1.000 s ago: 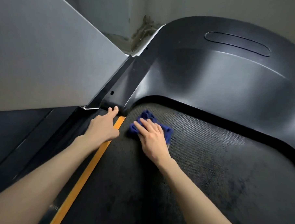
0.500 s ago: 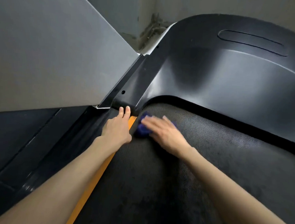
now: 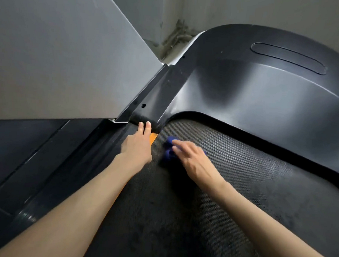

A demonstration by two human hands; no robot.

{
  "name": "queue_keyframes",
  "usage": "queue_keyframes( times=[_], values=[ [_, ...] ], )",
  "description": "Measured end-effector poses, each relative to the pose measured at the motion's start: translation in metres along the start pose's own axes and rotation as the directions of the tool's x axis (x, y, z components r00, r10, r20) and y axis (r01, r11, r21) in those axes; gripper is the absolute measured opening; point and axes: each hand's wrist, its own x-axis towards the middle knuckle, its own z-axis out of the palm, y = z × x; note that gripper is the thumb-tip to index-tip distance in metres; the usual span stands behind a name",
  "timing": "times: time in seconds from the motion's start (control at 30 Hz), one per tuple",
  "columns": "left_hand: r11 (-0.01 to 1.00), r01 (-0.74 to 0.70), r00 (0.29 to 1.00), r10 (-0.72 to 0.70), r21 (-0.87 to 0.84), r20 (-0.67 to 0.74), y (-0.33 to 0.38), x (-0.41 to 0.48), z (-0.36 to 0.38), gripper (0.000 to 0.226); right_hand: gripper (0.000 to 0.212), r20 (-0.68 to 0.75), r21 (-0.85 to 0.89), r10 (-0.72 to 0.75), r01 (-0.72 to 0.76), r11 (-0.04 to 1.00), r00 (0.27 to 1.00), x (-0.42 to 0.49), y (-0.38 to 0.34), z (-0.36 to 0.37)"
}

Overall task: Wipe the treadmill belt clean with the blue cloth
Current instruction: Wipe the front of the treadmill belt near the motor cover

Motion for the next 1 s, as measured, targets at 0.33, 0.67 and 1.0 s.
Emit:
queue_keyframes(
  times=[0.33, 0.67, 1.0],
  values=[
    [1.0, -0.003, 1.0, 0.003, 0.005, 0.0, -0.002, 0.002, 0.004, 0.097, 0.05, 0.074, -0.055, 0.144, -0.14, 0.989, 0.987, -0.006, -0.052, 0.017],
    [1.0, 0.002, 1.0, -0.002, 0.007, -0.008, -0.001, 0.001, 0.003, 0.096, 0.051, 0.239, 0.14, -0.075, 0.042, 0.989, 0.968, -0.006, -0.037, 0.02],
    [1.0, 0.001, 1.0, -0.001, 0.007, 0.018, -0.004, 0.001, 0.002, 0.101, 0.04, -0.009, 0.208, 0.599, -0.584, 0.785, 0.801, 0.053, -0.008, 0.02]
  ],
)
